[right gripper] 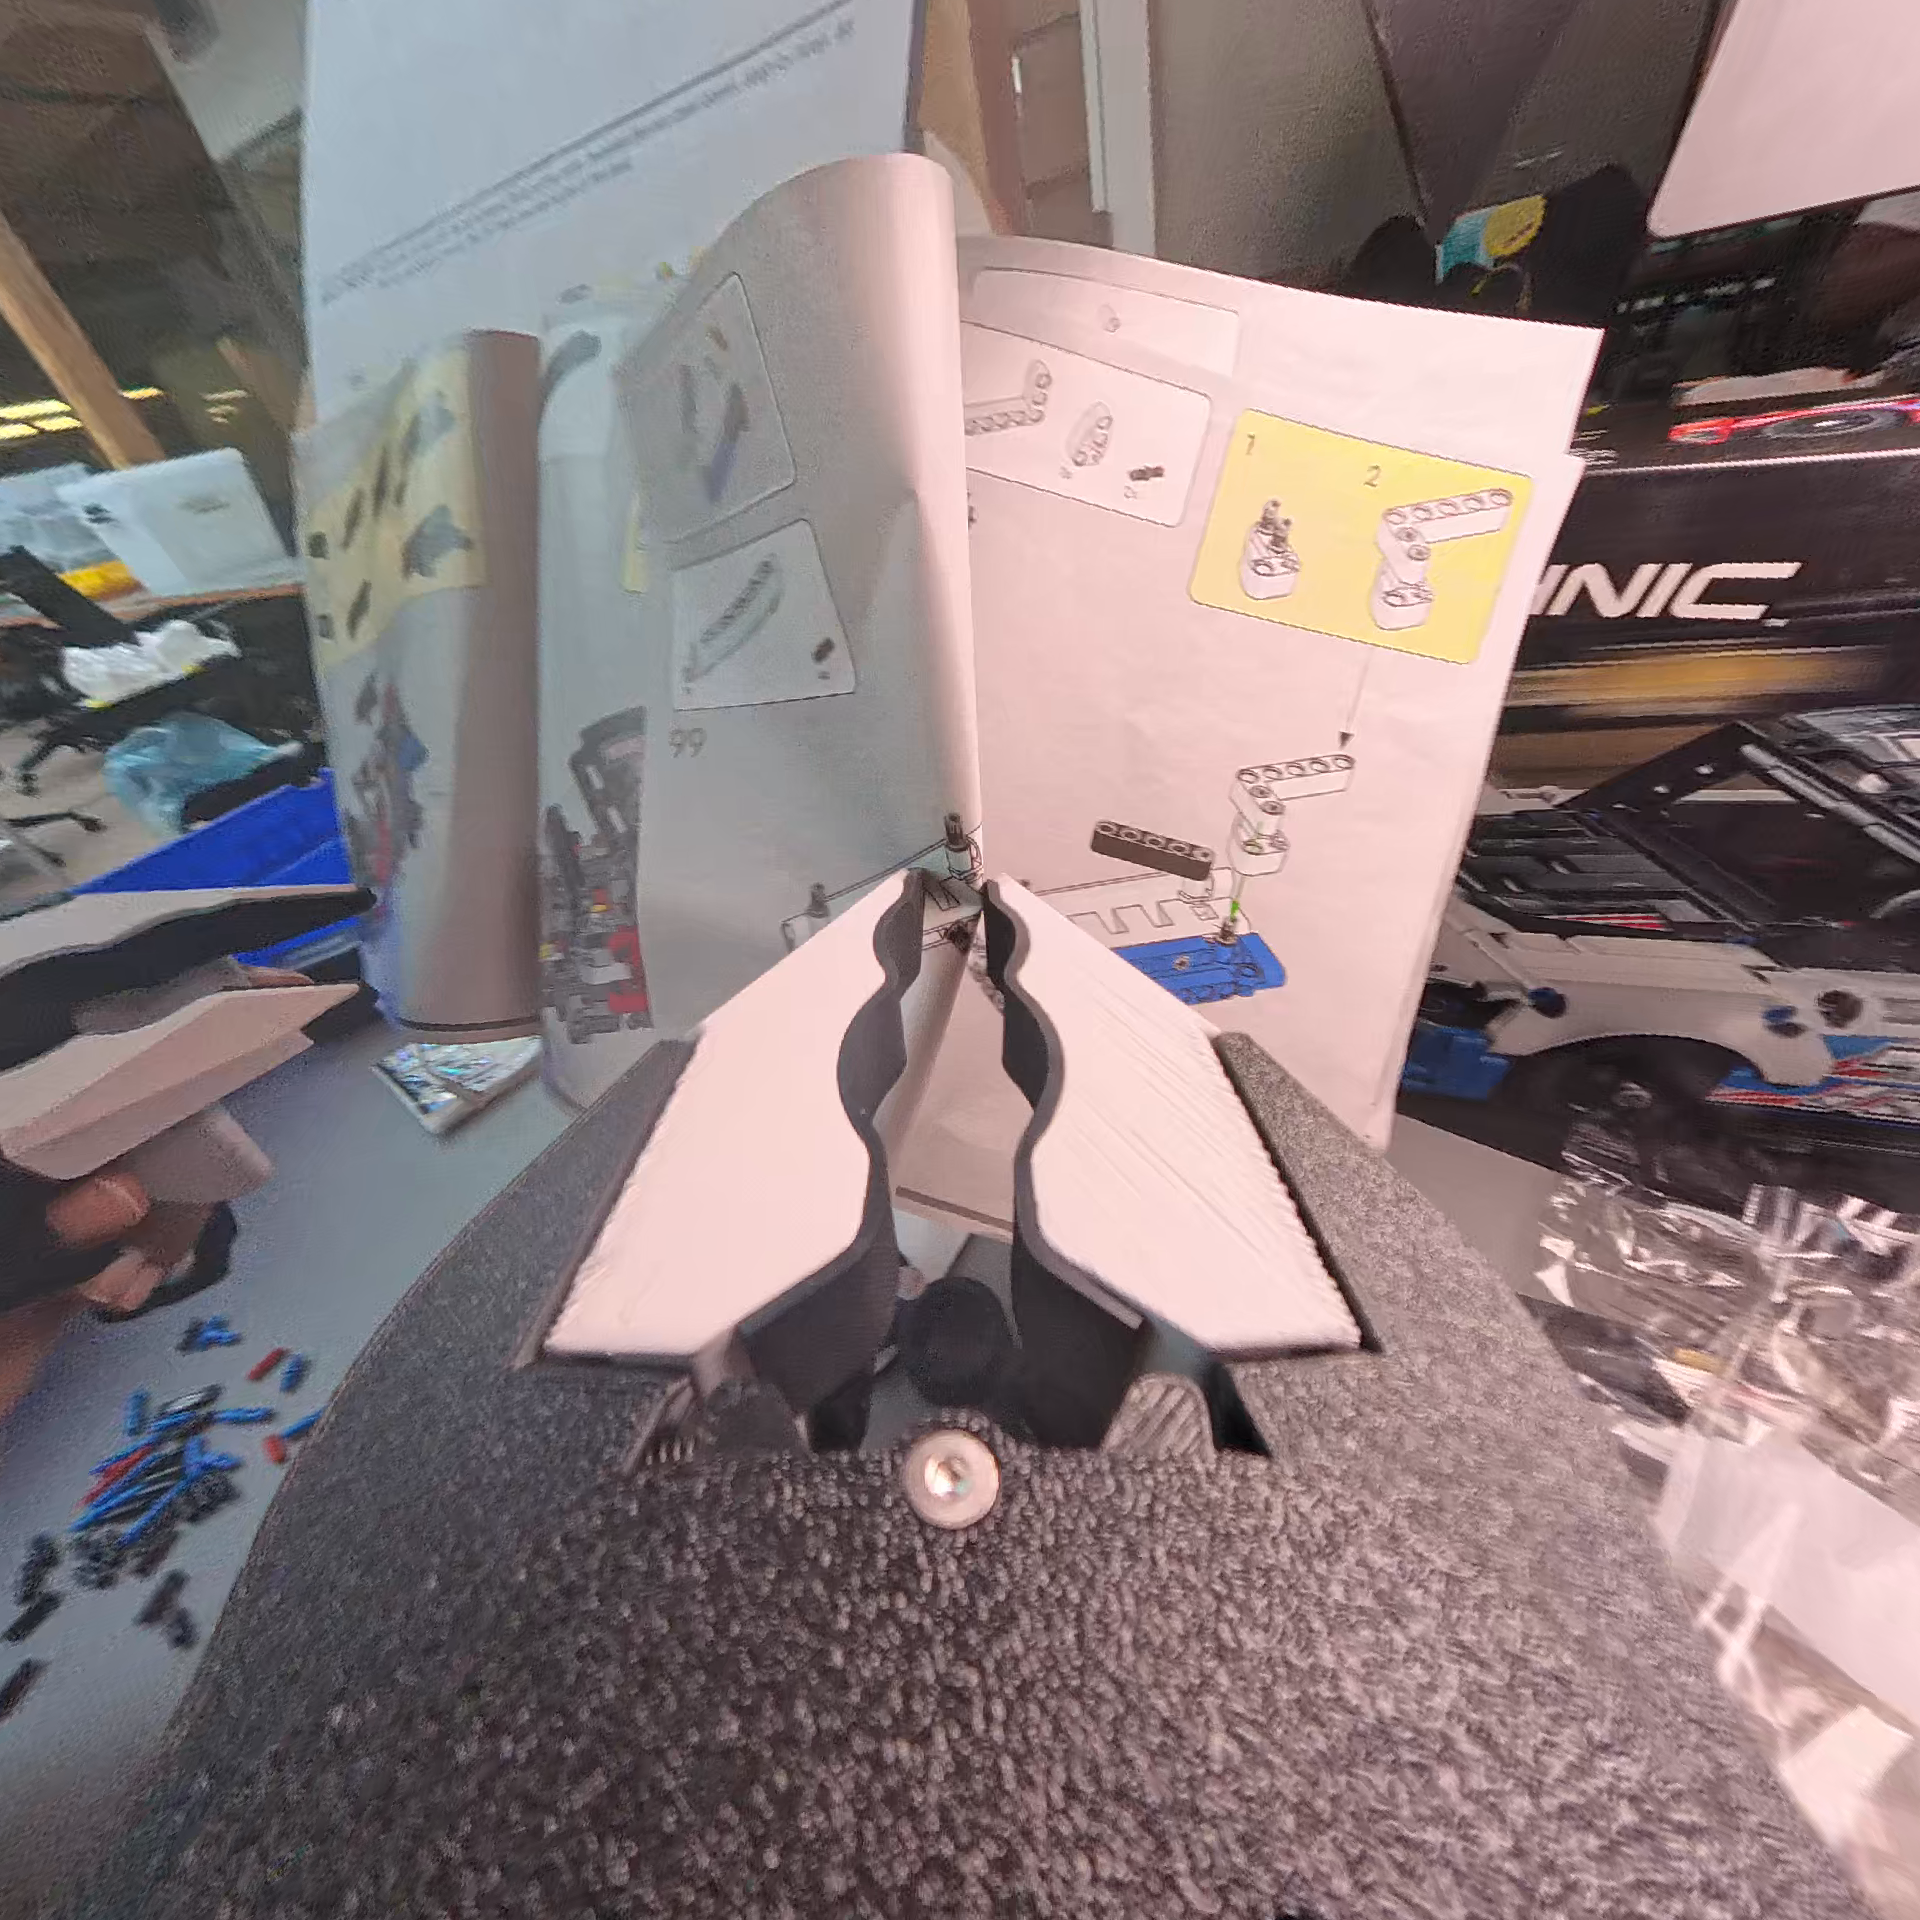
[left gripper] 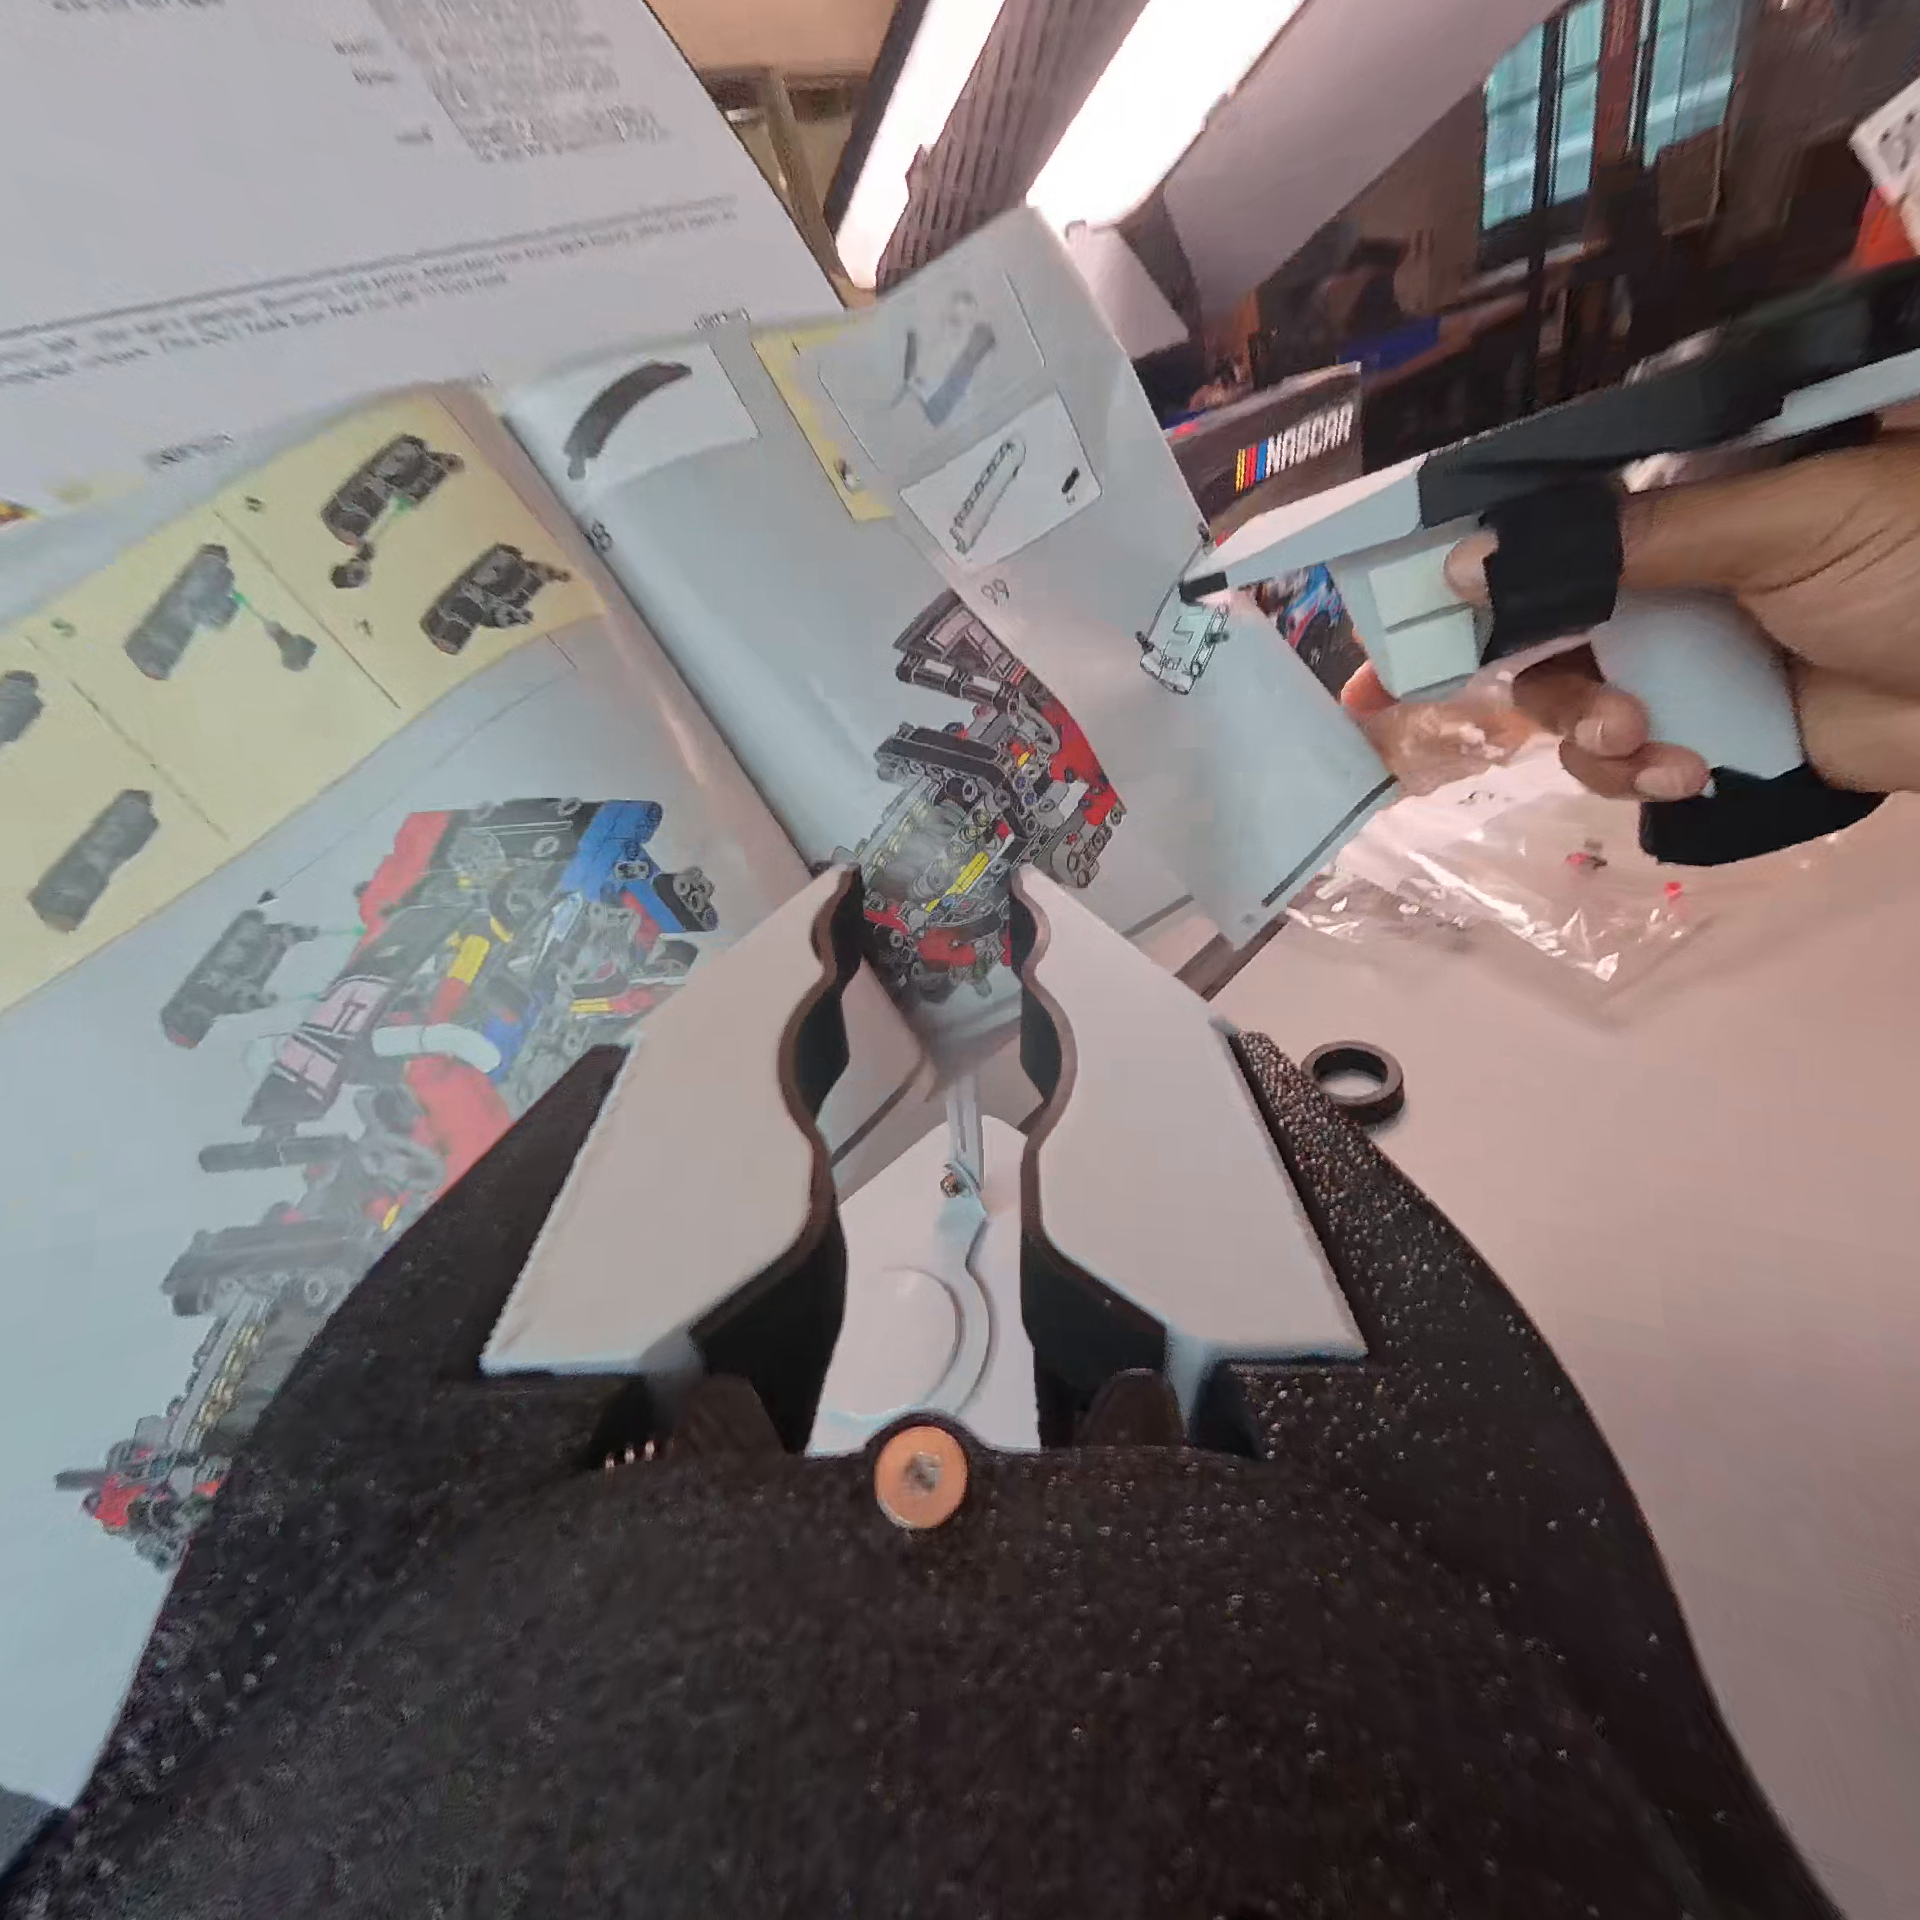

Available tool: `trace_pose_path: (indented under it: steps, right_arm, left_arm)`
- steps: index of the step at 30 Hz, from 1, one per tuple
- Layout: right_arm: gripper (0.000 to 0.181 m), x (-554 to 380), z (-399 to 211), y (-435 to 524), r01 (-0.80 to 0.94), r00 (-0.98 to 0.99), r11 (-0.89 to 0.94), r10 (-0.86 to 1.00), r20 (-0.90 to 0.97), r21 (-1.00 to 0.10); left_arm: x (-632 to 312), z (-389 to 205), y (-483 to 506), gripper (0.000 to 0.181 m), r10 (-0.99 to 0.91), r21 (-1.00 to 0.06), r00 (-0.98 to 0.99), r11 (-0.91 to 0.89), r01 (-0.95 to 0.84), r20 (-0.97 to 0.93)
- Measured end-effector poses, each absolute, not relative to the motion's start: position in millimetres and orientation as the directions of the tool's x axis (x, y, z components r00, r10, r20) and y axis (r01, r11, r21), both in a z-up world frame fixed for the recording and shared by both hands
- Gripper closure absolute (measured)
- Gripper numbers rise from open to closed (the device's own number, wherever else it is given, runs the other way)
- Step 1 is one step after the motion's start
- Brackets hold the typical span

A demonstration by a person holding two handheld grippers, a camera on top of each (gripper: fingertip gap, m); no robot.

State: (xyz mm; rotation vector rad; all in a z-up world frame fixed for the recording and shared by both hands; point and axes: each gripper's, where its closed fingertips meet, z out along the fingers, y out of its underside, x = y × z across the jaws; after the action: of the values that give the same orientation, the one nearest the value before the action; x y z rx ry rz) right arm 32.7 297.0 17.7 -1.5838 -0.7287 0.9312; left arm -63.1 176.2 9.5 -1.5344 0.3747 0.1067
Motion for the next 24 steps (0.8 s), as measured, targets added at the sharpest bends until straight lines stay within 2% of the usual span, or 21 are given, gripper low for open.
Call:
trace_pose_path:
  steps: [1,3,6,10,14,16,18,21,23,24]
  right_arm:
    - [0.18,36,12,306,0.004,0.55,-0.18,0.822,-0.148,-0.984]
    - [0.179,45,6,319,0.034,0.612,-0.138,0.786,-0.088,-0.99]
    - [0.155,67,13,319,-0.044,0.664,-0.131,0.737,-0.127,-0.99]
    - [0.158,117,72,281,-0.157,0.796,0.24,0.605,0.021,-0.958]
    - [0.163,100,95,222,-0.116,0.762,0.462,0.609,0.219,-0.879]
    - [0.178,62,74,202,-0.031,0.643,0.467,0.686,0.341,-0.883]
    - [0.176,20,22,198,0.149,0.476,0.392,0.776,0.414,-0.908]
    - [0.157,-12,-52,217,0.395,0.387,0.341,0.78,0.491,-0.853]
    - [0.142,-21,-78,236,0.514,0.378,0.366,0.716,0.587,-0.776]
    - [0.14,-24,-84,247,0.568,0.375,0.384,0.666,0.644,-0.728]
  left_arm:
    - [-64,2,188,0.156,-0.16,-0.936,0.924,0.005,-0.351,-0.348]
    - [-65,-10,209,0.16,-0.147,-0.869,0.866,-0.065,-0.491,-0.478]
    - [-61,-12,224,0.162,-0.126,-0.766,0.771,-0.096,-0.636,-0.624]
    - [-65,-12,230,0.168,-0.09,-0.723,0.732,-0.112,-0.681,-0.676]
    - [-69,-12,233,0.169,-0.064,-0.684,0.692,-0.107,-0.721,-0.719]
    - [-71,-13,234,0.17,-0.065,-0.673,0.679,-0.097,-0.734,-0.731]
    - [-72,-13,234,0.171,-0.069,-0.656,0.659,-0.063,-0.753,-0.749]
    - [-76,-14,234,0.171,-0.08,-0.658,0.66,-0.044,-0.751,-0.747]
    - [-76,-14,235,0.172,-0.086,-0.634,0.635,-0.039,-0.772,-0.768]
    - [-76,-14,236,0.172,-0.082,-0.613,0.614,-0.04,-0.789,-0.785]
